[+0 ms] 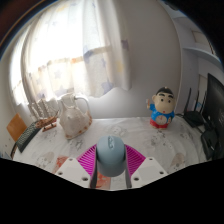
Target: Arrange mouse
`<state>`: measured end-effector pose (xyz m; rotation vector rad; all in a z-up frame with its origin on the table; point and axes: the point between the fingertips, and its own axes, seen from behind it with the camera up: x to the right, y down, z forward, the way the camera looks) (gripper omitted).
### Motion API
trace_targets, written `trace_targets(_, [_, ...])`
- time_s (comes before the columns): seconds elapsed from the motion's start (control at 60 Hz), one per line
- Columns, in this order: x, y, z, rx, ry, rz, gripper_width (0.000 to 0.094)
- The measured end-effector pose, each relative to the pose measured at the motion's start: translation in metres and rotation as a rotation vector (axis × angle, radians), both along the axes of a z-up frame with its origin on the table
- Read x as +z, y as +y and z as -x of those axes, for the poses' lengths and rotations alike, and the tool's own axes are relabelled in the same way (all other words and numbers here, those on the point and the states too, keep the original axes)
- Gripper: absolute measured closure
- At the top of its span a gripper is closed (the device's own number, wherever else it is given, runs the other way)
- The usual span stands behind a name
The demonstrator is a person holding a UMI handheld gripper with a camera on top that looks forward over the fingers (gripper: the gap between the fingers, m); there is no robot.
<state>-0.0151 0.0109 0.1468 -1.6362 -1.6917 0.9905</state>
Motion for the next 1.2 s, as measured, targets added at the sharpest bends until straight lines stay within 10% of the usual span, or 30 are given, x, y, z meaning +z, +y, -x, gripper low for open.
trace_targets(0.517, [-0.158, -0.132, -0.081, -0.092, -0.192, -0.124, 0.0415])
trace_targets(0.6, [-0.136, -0.125, -0.09, -0.141, -0.234, -0.115, 0.0069])
trace_targets(0.9, [0.029, -0.131, -0.186, -0.115, -0.226, -0.13, 0.009])
trace_targets(1.2, [0.06, -0.143, -0.244, -0.113, -0.23, -0.101, 0.0092])
